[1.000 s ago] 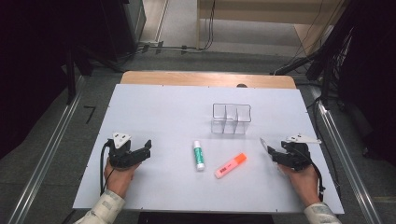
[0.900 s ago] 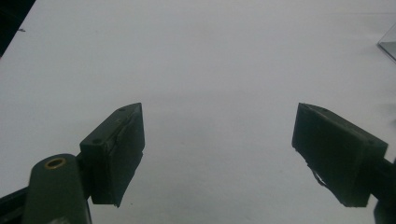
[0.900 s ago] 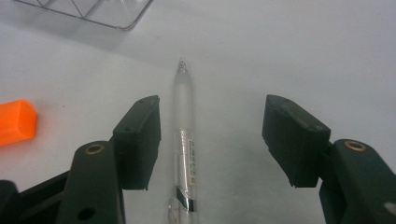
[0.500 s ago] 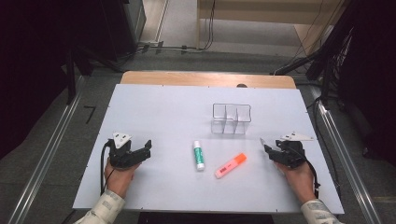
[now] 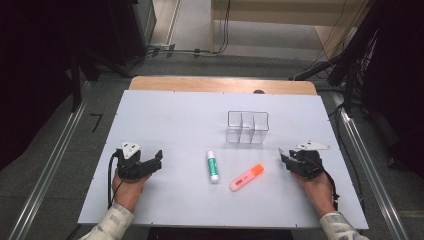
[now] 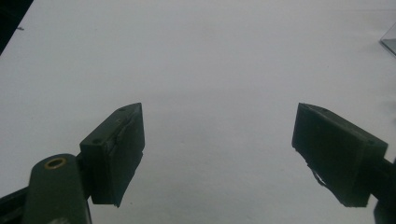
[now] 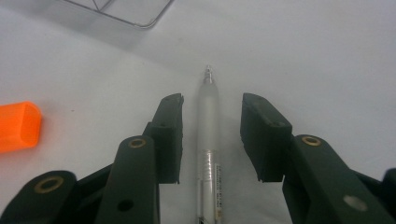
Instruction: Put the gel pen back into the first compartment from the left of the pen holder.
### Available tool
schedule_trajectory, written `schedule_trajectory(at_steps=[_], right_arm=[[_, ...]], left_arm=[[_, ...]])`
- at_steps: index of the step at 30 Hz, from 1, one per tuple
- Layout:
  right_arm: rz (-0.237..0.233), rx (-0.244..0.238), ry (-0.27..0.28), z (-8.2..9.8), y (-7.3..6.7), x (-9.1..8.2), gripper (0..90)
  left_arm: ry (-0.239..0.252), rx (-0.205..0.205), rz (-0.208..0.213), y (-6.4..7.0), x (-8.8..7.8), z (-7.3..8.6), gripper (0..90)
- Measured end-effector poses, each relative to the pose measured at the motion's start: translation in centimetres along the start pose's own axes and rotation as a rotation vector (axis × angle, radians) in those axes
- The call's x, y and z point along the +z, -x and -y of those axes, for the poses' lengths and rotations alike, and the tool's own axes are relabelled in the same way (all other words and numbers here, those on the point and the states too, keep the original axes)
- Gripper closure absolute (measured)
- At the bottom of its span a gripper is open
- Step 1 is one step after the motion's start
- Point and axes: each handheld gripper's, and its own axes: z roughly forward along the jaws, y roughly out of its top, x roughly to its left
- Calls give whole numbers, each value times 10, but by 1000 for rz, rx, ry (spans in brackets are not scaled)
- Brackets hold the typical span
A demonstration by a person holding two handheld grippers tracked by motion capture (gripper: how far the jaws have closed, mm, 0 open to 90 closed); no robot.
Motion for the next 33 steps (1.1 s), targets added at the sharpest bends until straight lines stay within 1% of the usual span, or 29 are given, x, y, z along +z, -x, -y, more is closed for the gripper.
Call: schedule_trajectory(at_steps=[10, 16, 21, 23, 33], right_arm=[[-14, -11, -18, 0, -1, 3, 668], [-23, 6, -18, 0, 1, 3, 685], [-22, 27, -18, 0, 3, 4, 743], [-21, 23, -18, 1, 3, 4, 759], [-22, 19, -22, -1, 3, 4, 776]], left_arm=[[-4, 0, 3, 1, 1, 0, 172], [-8, 1, 3, 1, 1, 0, 173], [-7, 3, 0, 2, 0, -1, 173], [-7, 1, 0, 2, 0, -1, 173], [-11, 3, -2, 2, 0, -1, 173]])
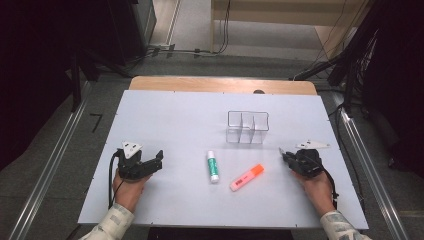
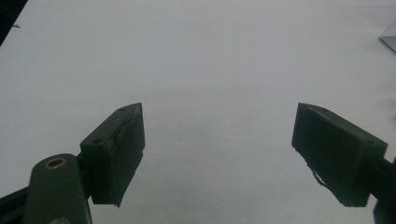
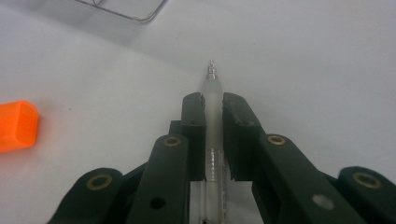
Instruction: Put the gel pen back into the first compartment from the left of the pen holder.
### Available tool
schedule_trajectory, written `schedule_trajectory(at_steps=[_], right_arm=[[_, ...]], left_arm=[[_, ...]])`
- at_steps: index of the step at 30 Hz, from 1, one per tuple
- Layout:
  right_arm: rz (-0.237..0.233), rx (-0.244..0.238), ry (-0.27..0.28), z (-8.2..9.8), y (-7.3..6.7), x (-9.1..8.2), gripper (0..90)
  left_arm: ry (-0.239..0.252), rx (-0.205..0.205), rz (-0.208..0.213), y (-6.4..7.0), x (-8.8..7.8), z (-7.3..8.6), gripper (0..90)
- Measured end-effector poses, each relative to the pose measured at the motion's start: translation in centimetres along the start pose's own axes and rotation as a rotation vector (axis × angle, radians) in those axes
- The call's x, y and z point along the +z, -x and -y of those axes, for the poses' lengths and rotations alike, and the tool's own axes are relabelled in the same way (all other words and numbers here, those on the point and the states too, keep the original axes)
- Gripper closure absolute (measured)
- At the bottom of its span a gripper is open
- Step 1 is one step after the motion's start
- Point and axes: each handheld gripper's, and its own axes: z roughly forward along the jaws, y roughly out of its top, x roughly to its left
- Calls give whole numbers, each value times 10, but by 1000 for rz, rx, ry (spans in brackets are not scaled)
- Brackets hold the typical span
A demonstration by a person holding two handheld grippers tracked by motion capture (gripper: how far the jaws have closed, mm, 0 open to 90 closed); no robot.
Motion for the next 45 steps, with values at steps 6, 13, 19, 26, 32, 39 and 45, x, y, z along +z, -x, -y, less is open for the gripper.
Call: schedule_trajectory(at_steps=[6, 13, 19, 26, 32, 39, 45], right_arm=[[3, -10, -5, -1, -1, -1, 781], [-6, -1, 36, -5, -1, -9, 782], [-21, 14, 77, -11, 0, -17, 783], [-25, 16, 102, -17, -1, -22, 783], [-44, 17, 141, -26, -4, -31, 783], [-68, 13, 169, -36, -9, -35, 783], [-81, -3, 190, -43, -16, -37, 783]], left_arm=[[0, 1, 2, 0, 0, 0, 173], [1, 2, 0, -1, 0, 0, 173], [4, 1, 2, -1, 0, 0, 173], [0, 2, 1, -1, 0, 0, 173], [2, 3, 0, -1, 0, 0, 173], [0, 0, -1, -2, 0, 0, 173], [2, 4, -1, -2, 0, 0, 173]])
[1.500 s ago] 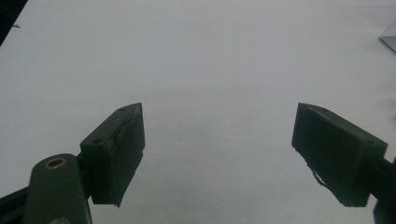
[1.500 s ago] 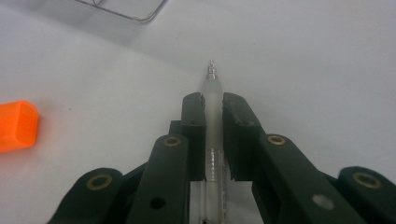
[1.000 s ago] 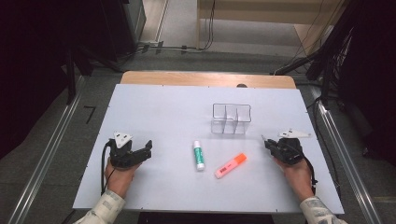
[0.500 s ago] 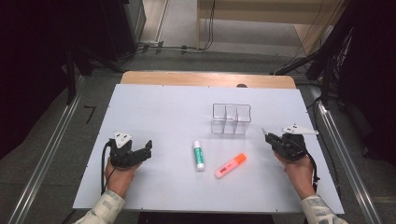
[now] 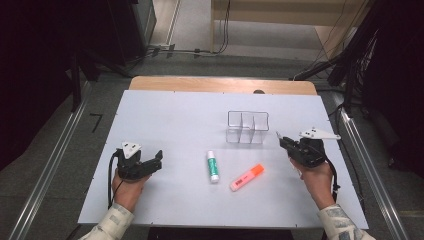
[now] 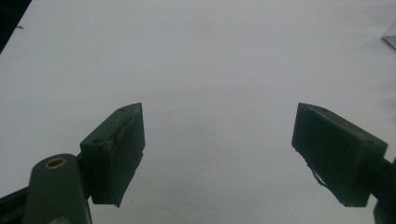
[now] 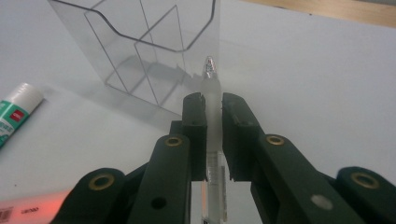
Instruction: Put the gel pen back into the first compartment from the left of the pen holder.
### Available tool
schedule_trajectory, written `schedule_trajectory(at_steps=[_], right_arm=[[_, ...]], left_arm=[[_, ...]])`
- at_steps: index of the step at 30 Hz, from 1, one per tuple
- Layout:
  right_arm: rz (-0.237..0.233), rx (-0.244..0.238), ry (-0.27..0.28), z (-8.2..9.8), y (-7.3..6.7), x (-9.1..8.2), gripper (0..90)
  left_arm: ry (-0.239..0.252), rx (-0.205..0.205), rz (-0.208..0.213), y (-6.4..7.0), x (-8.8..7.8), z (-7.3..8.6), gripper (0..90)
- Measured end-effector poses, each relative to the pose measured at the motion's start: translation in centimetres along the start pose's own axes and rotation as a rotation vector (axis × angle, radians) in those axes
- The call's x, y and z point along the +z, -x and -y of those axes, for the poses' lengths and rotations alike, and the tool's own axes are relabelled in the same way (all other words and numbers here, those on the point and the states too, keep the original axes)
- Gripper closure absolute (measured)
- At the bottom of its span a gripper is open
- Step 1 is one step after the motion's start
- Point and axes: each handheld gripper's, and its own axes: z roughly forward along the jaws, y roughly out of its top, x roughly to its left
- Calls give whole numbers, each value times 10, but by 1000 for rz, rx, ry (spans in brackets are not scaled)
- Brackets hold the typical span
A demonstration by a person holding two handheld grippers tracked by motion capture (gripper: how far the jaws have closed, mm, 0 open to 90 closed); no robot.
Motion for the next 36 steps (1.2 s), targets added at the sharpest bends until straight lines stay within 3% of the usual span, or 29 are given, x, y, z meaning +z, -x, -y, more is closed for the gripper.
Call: schedule_trajectory(at_steps=[22, 36], right_arm=[[-48, -28, 58, -34, -22, 1, 783], [-75, -52, 54, -57, -39, 19, 782]], left_arm=[[-3, -3, -1, -1, 0, 0, 173], [-2, -6, -1, -1, 0, 0, 173]])
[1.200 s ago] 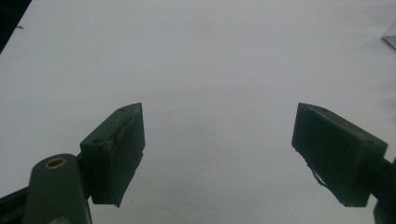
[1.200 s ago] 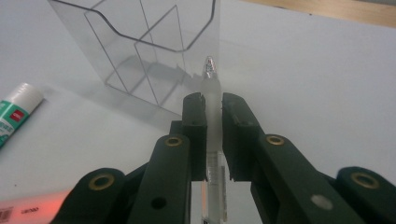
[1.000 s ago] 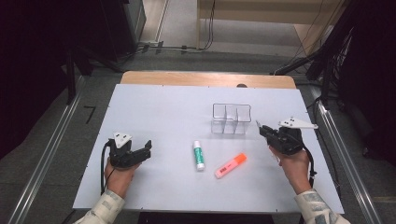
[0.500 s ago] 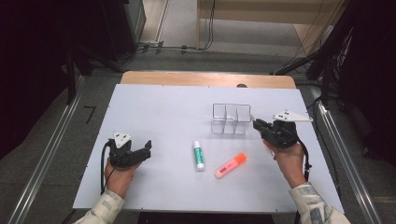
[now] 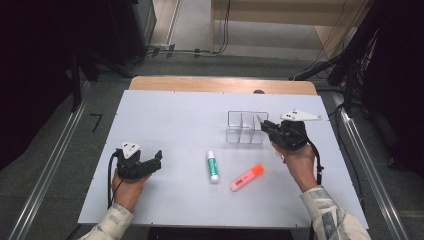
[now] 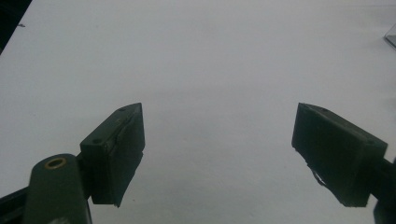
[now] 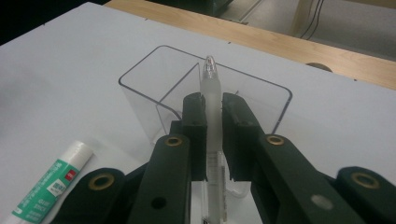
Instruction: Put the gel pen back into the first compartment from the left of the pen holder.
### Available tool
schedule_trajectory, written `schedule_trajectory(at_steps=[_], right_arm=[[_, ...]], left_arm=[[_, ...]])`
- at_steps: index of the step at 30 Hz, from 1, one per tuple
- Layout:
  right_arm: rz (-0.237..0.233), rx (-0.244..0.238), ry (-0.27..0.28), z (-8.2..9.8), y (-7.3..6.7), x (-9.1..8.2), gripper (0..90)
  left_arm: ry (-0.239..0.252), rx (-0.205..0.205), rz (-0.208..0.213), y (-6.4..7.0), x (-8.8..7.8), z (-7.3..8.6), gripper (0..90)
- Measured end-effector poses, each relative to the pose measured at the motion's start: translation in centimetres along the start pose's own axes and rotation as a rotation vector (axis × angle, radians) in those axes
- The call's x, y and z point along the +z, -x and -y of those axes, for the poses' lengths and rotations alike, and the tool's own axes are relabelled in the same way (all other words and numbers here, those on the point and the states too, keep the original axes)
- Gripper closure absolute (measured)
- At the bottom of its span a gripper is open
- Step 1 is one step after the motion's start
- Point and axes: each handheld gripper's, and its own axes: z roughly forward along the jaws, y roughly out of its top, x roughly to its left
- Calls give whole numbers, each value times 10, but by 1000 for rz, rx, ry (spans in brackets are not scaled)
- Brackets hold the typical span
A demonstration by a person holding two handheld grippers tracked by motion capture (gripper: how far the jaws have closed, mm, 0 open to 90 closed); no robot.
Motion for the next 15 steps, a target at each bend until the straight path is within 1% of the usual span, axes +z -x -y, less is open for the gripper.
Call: schedule_trajectory(at_steps=[3, 15], right_arm=[[-5, 6, 4, -3, -1, 5, 783], [-16, -11, 9, -21, -10, 19, 783]], left_arm=[[0, -1, -1, 0, 0, 0, 173], [-1, 0, 2, 0, 0, 0, 173]])
